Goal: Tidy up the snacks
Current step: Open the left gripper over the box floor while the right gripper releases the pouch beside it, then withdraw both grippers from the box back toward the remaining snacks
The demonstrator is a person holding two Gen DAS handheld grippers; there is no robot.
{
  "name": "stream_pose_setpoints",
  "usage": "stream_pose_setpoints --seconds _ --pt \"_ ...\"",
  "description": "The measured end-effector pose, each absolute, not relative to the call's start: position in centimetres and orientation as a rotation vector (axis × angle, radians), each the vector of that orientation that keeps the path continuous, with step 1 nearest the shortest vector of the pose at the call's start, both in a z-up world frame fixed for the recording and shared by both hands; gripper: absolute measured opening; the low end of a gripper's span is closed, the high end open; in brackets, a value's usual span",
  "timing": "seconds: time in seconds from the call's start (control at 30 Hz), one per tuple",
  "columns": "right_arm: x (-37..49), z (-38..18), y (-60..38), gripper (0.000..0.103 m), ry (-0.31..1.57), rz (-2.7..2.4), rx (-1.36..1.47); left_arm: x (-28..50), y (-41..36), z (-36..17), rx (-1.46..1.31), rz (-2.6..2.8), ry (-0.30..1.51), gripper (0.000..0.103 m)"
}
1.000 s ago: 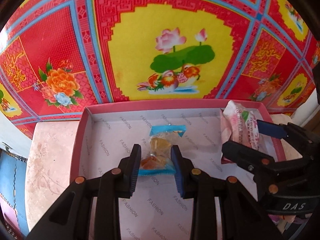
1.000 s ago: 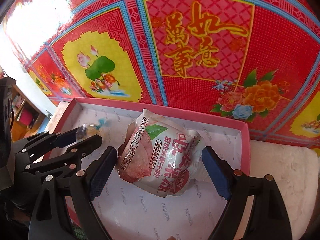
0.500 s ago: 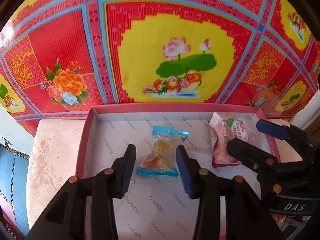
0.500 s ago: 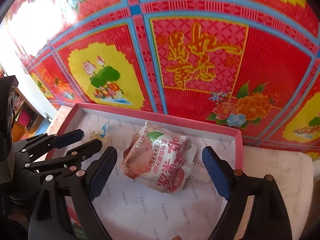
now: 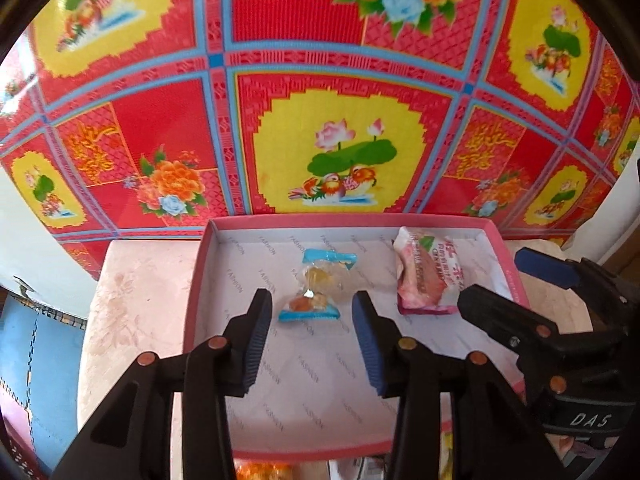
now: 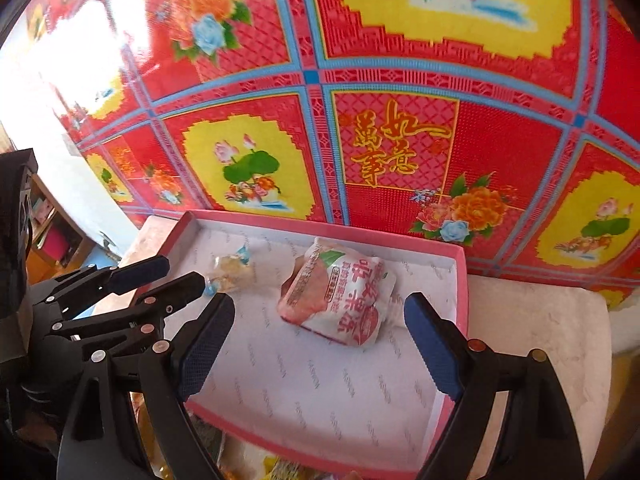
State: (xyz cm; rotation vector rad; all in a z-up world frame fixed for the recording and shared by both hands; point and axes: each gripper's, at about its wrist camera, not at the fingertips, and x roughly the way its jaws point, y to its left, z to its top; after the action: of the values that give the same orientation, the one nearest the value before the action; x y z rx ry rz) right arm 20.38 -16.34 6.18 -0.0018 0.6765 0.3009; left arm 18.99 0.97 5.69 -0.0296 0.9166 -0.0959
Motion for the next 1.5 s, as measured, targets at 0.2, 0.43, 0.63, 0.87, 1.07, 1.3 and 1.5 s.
stream_pose_setpoints --seconds 0.2,0.43,0.63,0.87,1.07,1.3,1.5 --pt "18.3 6.7 -16.1 0.089 0.662 0.302 0.003 17.6 0.7 8.1 -0.035 -0.093 0.901 0.044" --pt "15.9 6.8 -16.0 0.089 0.650 0.305 0.020 15.5 1.4 9.9 -0.057 -0.087 0.893 0.044" --pt "13.6 6.8 -15.9 0.089 0.640 0.302 0.019 14.6 0.2 9.5 -0.067 -0.085 0.882 0.044" --pt "11.2 6.3 -16.2 0.089 0.636 0.295 0.024 12.5 0.4 9.8 -0.085 -0.079 0.872 0.044" --pt "9.7 5.5 -16.5 0.089 0.646 0.283 0.040 10.8 1.1 9.4 -0.102 -0.066 0.883 0.044" --pt "8.3 4.4 -16.8 0.089 0.656 0.270 0.048 9.0 2.2 8.6 -0.125 -0.044 0.900 0.044" --pt "7.2 3.3 -17.1 0.089 0.667 0.266 0.054 7.6 2.8 7.6 -0.133 -0.029 0.934 0.044"
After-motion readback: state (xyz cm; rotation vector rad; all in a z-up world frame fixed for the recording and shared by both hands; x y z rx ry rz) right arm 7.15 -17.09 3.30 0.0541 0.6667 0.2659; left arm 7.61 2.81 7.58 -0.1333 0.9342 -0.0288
